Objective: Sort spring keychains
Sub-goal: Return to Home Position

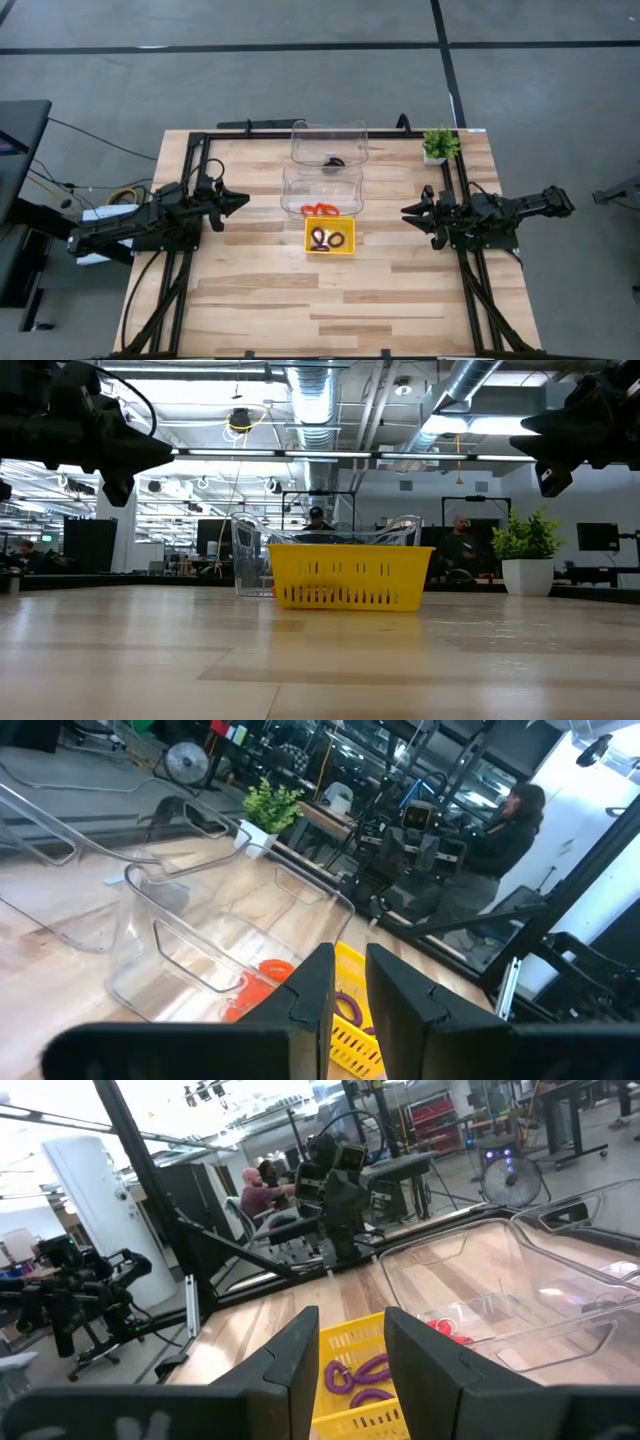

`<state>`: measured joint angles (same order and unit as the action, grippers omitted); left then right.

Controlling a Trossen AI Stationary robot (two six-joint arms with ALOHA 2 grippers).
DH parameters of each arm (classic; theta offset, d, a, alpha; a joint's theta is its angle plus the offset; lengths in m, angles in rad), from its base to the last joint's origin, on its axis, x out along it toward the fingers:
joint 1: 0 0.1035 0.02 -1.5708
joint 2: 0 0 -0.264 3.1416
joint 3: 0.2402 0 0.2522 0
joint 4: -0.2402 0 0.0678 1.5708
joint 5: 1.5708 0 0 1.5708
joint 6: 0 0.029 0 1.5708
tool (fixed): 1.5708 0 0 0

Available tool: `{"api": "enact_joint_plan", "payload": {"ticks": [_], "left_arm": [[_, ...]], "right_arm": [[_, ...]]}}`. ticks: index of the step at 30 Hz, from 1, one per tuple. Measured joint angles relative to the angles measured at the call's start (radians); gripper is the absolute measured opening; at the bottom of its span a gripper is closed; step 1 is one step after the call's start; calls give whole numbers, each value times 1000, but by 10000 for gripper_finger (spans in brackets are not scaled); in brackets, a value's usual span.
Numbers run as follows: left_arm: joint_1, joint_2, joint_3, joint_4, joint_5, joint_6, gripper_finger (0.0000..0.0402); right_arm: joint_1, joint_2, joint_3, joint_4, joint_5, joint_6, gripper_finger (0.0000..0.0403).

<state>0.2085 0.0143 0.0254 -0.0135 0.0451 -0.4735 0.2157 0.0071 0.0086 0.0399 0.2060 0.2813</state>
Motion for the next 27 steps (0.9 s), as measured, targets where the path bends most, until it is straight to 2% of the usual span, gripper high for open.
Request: {"api": "enact_joint_plan", "payload": {"ticks": [27], "left_arm": [[0,0,0,14,0,1,58]], "right_arm": [[0,0,0,-2,1,0,107]]}}
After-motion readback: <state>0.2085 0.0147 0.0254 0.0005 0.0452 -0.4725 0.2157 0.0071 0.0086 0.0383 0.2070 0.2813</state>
